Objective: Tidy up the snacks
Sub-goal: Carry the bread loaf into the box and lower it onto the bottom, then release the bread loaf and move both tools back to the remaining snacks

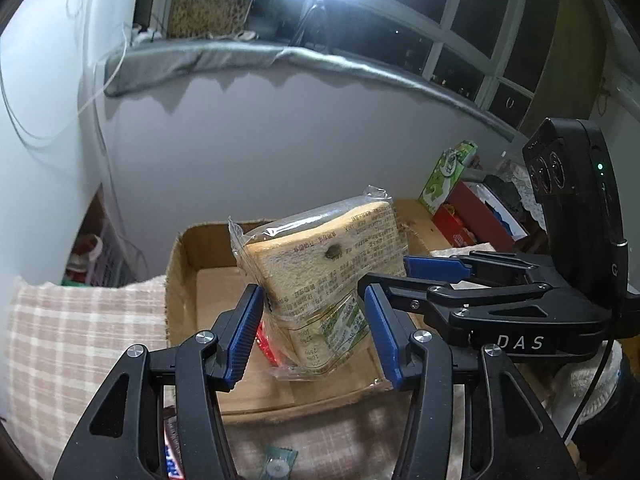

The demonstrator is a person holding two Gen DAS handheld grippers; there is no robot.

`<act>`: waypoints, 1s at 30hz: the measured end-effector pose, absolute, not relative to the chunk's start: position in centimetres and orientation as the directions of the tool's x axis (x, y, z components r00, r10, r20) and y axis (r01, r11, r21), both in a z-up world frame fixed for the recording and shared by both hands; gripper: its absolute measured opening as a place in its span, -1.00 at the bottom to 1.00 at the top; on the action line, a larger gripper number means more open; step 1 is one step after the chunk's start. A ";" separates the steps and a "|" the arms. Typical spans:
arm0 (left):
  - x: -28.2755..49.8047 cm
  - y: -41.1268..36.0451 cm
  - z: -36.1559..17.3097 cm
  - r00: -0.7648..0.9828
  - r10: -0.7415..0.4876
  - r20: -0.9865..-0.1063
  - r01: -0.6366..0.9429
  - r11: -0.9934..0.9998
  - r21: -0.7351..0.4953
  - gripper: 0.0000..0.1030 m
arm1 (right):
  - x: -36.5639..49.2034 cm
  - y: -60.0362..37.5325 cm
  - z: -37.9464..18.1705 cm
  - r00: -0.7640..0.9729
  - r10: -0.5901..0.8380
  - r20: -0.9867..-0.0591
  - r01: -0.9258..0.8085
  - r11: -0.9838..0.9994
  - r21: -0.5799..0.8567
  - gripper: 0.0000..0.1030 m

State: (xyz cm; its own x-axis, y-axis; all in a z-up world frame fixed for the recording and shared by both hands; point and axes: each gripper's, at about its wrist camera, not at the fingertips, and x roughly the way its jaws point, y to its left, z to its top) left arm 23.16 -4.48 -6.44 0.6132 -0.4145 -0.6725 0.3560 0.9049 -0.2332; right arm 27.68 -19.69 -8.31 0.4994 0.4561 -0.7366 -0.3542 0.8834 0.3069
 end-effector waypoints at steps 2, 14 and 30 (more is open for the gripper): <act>23.6 -4.7 -6.9 0.600 -0.415 -0.684 0.355 0.904 -0.237 -0.02 | 28.2 -19.9 -9.3 0.488 0.453 -0.746 -0.343 0.886 0.313 0.06; 24.3 -4.5 -7.7 0.595 -0.372 -0.713 0.320 0.923 -0.214 -0.02 | 29.0 -19.7 -9.6 0.505 0.393 -0.768 -0.335 0.910 0.245 0.10; 21.1 -2.7 -4.7 0.646 -0.379 -0.663 0.329 0.921 -0.207 -0.02 | 26.3 -19.9 -7.8 0.534 0.381 -0.755 -0.341 0.914 0.220 0.10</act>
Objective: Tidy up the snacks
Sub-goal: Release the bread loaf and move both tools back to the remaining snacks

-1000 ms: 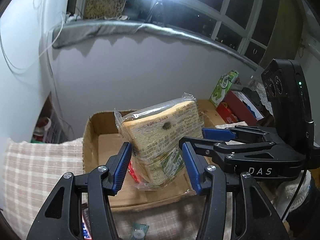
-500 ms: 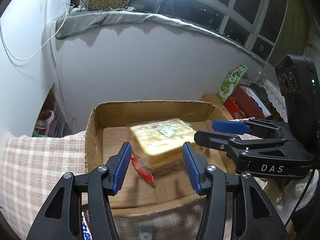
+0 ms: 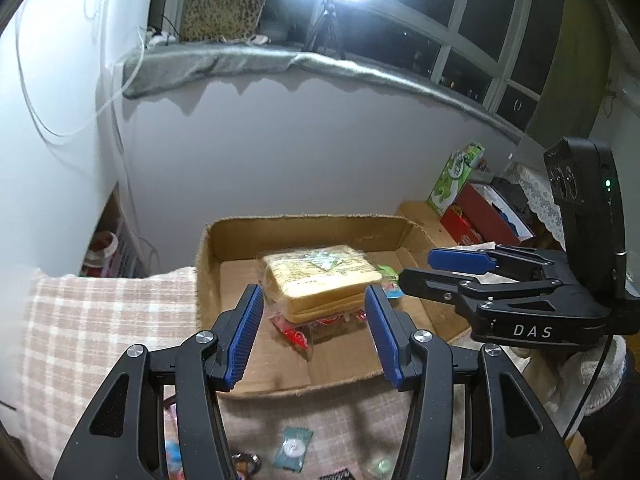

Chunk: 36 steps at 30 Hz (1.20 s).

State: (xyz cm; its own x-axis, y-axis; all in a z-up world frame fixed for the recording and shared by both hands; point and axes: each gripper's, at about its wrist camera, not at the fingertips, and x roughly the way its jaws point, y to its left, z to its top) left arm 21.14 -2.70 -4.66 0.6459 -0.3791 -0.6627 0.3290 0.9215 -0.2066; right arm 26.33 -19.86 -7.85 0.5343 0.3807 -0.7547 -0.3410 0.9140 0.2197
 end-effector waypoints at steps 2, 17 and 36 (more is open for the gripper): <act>20.0 -1.9 -3.8 0.662 -0.380 -0.646 0.327 0.922 -0.207 -0.02 | 25.3 -19.9 -7.1 0.547 0.385 -0.744 -0.351 0.912 0.214 0.10; 11.5 5.5 -2.9 0.741 -0.322 -0.589 0.252 0.947 -0.200 0.00 | 16.9 -19.0 -5.6 0.566 0.413 -0.714 -0.450 0.880 0.153 0.12; 8.7 5.2 -10.4 0.634 -0.333 -0.698 0.278 0.940 -0.196 -0.05 | 12.1 -15.7 -10.4 0.461 0.439 -0.771 -0.521 0.837 0.165 0.24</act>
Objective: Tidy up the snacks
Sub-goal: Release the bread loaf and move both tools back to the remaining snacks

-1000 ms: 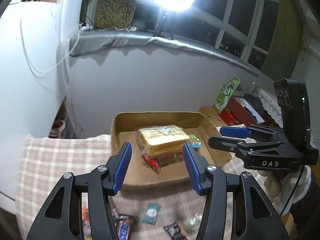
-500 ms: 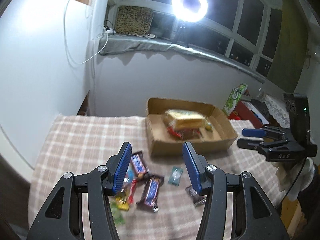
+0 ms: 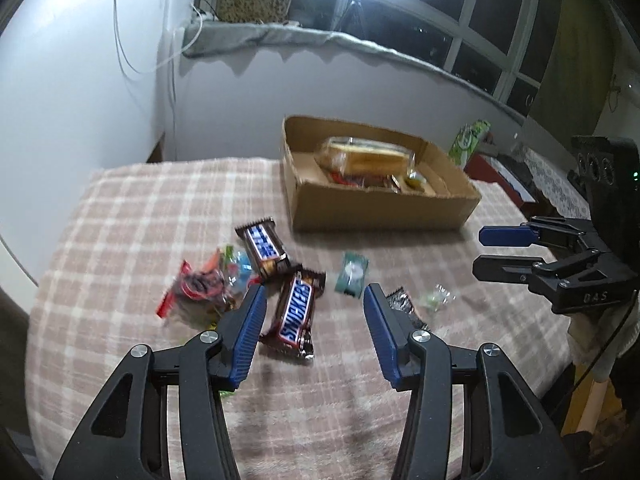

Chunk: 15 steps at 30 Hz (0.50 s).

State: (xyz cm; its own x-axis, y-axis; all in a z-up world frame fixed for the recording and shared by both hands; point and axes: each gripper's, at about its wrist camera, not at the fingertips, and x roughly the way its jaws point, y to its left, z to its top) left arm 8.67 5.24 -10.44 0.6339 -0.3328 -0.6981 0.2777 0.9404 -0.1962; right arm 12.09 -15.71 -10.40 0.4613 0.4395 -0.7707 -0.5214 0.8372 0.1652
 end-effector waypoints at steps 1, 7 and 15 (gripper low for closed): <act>8.8 5.1 -10.8 0.627 -0.332 -0.705 0.280 0.940 -0.195 -0.05 | 12.1 -15.5 -10.7 0.453 0.444 -0.773 -0.525 0.834 0.171 0.24; 9.6 4.6 -12.1 0.594 -0.320 -0.738 0.291 0.941 -0.174 -0.05 | 11.8 -13.6 -12.6 0.398 0.455 -0.797 -0.555 0.811 0.186 0.23; 10.6 4.2 -13.6 0.547 -0.301 -0.781 0.298 0.942 -0.154 -0.13 | 12.0 -11.7 -14.9 0.343 0.452 -0.823 -0.576 0.794 0.196 0.10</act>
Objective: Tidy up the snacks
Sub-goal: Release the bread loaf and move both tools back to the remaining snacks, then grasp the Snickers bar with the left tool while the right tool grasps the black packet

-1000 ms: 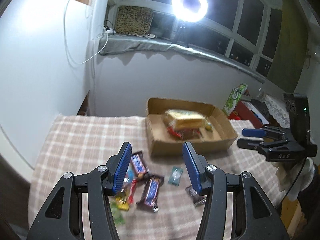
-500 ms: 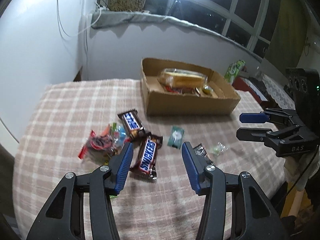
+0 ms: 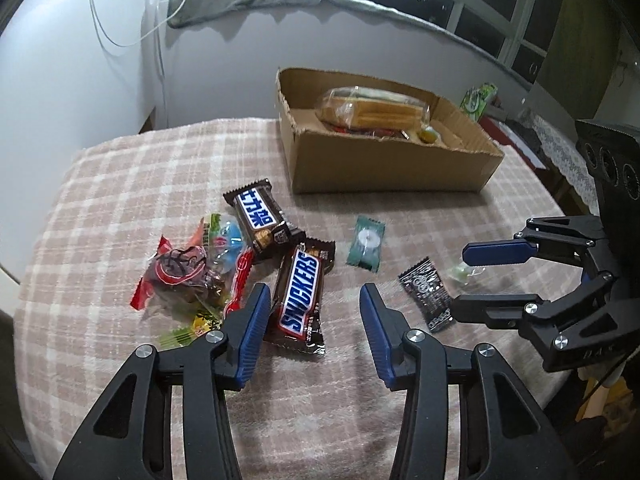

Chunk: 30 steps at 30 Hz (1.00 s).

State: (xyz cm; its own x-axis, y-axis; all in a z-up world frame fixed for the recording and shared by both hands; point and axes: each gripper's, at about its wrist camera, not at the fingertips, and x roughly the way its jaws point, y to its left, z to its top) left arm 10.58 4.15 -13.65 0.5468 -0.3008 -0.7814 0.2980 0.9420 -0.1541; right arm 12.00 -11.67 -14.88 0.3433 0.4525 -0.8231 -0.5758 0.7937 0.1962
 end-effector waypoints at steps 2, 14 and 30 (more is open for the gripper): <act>10.8 4.1 -13.8 0.538 -0.296 -0.789 0.299 0.942 -0.149 -0.13 | 12.2 -11.3 -15.3 0.333 0.450 -0.828 -0.577 0.792 0.198 0.08; 12.2 3.6 -15.3 0.494 -0.272 -0.825 0.306 0.943 -0.128 -0.18 | 13.8 -9.3 -17.5 0.307 0.419 -0.855 -0.594 0.786 0.172 -0.12; 13.0 4.0 -16.3 0.498 -0.276 -0.822 0.296 0.945 -0.137 -0.47 | 13.8 -8.5 -17.9 0.361 0.360 -0.860 -0.624 0.779 0.064 -0.68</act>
State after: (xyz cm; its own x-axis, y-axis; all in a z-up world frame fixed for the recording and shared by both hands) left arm 13.01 4.04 -16.34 0.4984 -0.2756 -0.8220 0.2962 0.9452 -0.1373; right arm 13.76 -8.54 -17.92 0.3609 0.3597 -0.8605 -0.6239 0.7789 0.0639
